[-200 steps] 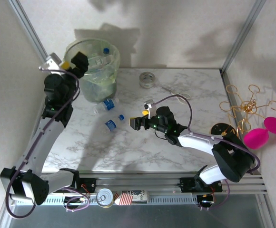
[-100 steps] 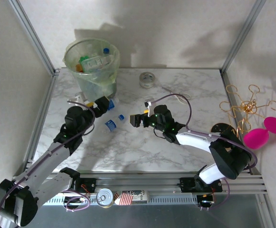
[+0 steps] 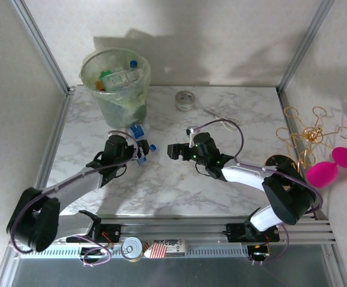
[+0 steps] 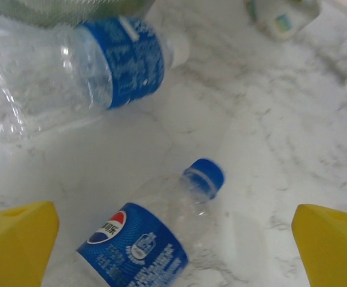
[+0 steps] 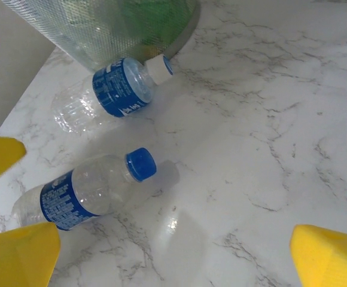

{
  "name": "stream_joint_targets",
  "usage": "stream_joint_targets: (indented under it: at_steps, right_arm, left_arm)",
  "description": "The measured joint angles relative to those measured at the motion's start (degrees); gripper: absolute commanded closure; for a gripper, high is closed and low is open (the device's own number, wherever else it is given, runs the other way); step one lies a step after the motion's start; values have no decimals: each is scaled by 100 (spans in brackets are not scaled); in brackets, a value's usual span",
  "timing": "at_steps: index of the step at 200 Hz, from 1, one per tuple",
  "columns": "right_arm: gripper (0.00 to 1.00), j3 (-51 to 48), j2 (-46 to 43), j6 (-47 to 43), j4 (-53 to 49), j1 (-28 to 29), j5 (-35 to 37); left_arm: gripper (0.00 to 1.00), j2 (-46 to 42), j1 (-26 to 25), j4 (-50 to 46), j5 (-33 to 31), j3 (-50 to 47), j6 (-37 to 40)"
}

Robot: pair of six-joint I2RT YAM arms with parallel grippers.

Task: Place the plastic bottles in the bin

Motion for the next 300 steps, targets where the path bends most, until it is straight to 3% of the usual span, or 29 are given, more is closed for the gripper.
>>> stream_joint_targets:
  at_steps: [45,124,222,262,300]
  right_arm:
    - [1,-133,0,127,-79,-90,0]
    - [1,-284,-101,247,7,-155,17]
    - [1,-365,-221,264,55,-164,22]
    - [1,-444,-345,267,94,-164,42]
    - [1,-481,-378,264,144,-166,9]
  left_arm:
    - [0,691,-151,-101,20,4,83]
    - [2,925,-896,-492,-162,81,81]
    - [26,1864,-944,-540,-671,649,190]
    - [43,1880,-944,-560,-761,658,170]
    - [48,1735,-949,-590,-741,660,122]
